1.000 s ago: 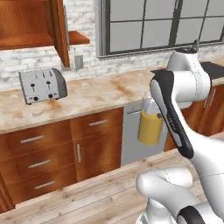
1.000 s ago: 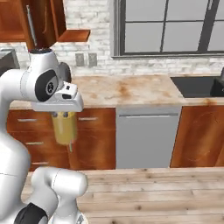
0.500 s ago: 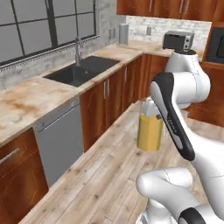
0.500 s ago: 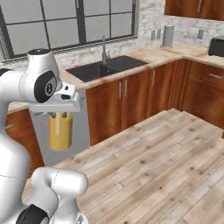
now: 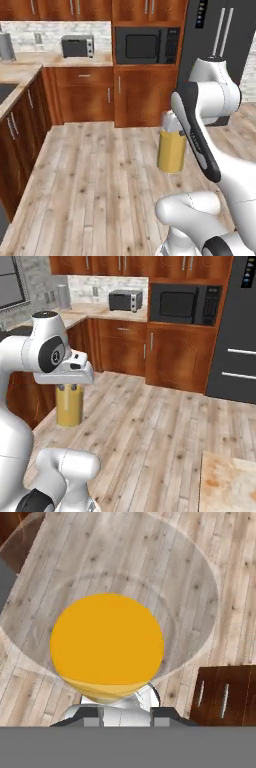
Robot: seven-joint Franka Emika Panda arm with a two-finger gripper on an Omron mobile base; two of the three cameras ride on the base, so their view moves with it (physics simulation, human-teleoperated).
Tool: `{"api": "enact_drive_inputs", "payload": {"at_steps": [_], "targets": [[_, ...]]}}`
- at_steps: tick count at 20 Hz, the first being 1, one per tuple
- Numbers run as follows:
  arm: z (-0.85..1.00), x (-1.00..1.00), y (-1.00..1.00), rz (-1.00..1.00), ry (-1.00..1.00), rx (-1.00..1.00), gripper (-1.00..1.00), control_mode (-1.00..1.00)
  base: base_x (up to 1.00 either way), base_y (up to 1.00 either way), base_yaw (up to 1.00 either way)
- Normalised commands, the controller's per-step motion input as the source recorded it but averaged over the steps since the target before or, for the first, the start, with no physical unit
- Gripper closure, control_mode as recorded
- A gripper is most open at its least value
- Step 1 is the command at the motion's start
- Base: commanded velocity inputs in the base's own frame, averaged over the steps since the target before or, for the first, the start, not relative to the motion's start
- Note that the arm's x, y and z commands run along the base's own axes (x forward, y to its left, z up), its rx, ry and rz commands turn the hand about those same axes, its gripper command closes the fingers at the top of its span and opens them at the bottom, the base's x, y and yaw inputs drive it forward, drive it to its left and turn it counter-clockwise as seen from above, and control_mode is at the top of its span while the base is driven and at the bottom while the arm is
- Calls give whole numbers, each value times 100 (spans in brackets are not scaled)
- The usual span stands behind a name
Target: There is a tray on the dining counter. Grab the cup, mug, and pitcher and place them on the tray. The pitcher may be placed next to the tray if it cannot fit the tray.
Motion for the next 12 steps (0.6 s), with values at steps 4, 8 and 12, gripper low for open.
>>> {"api": "enact_drive_inputs", "payload": {"at_steps": [4, 8, 12], "targets": [[0, 0, 0, 0, 0, 0, 100, 100, 54, 33, -82], [0, 0, 0, 0, 0, 0, 100, 100, 78, 61, -69], [0, 0, 0, 0, 0, 0, 100, 100, 83, 80, -63]]}}
